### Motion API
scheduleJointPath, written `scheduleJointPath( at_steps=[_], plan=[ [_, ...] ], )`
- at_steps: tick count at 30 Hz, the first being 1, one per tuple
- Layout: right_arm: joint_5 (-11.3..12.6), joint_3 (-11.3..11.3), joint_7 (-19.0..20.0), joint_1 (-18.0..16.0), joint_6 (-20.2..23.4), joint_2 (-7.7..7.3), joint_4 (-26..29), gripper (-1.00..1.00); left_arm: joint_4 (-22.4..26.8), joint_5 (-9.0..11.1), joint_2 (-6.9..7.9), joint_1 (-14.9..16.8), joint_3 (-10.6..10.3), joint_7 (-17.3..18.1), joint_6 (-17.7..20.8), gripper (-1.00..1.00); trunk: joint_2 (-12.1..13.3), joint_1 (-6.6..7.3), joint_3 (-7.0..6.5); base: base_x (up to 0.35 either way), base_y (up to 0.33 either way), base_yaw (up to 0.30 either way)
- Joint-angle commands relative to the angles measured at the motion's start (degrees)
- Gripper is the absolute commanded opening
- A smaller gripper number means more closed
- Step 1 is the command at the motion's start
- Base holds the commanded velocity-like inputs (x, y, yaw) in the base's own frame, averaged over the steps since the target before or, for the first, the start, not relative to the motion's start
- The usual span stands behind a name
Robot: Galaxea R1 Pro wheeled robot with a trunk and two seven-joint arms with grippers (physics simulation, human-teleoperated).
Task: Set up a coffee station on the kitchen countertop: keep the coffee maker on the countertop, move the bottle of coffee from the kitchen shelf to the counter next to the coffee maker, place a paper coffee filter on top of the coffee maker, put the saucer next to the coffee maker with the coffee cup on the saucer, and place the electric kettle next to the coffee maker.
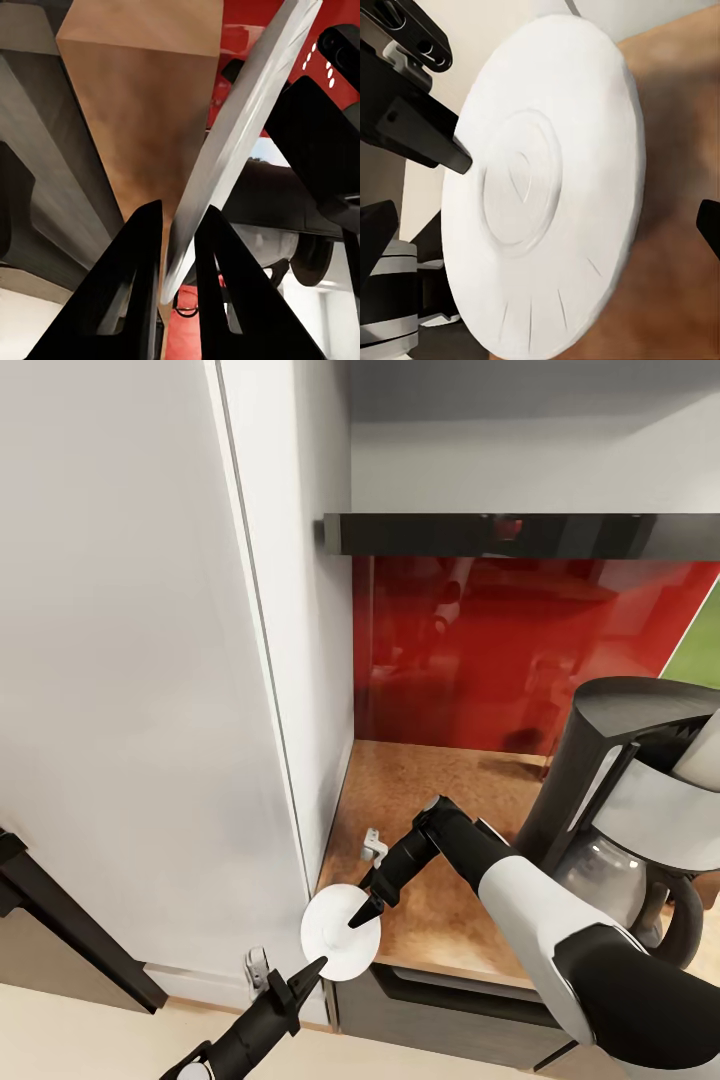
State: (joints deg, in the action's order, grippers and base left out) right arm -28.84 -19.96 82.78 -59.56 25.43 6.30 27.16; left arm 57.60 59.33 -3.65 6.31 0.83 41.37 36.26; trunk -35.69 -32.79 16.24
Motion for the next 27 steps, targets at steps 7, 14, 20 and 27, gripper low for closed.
scheduleJointPath(
  at_steps=[7, 14, 20, 27],
  plan=[
    [-0.6, 0.4, 0.3, 0.0, 0.7, -0.39, 6.2, 1.00, -0.1, -1.4, 0.07, 0.0, 0.2, -0.2, -0.8, -1.00, -0.1, -0.02, 0.10, 0.000, 0.000, 0.000],
    [-0.8, 0.7, 0.2, 0.0, 1.0, -1.16, 12.3, 1.00, 0.1, -1.2, 0.20, 0.0, 0.3, -0.2, -0.8, -1.00, -0.1, -0.02, 0.10, 0.000, 0.000, 0.000],
    [-0.8, 0.7, -0.1, 0.0, 1.1, -2.61, 15.4, 1.00, 0.3, -1.1, 0.29, 0.0, 0.3, -0.2, -0.8, -1.00, -0.1, -0.02, 0.10, 0.000, 0.000, 0.000],
    [-0.8, 0.8, -7.8, 0.0, 1.1, -5.39, 22.0, 1.00, 0.4, -1.2, 0.88, -0.1, 0.2, -0.1, -0.2, -1.00, -0.1, -0.02, 0.10, 0.000, 0.000, 0.000]
  ],
)
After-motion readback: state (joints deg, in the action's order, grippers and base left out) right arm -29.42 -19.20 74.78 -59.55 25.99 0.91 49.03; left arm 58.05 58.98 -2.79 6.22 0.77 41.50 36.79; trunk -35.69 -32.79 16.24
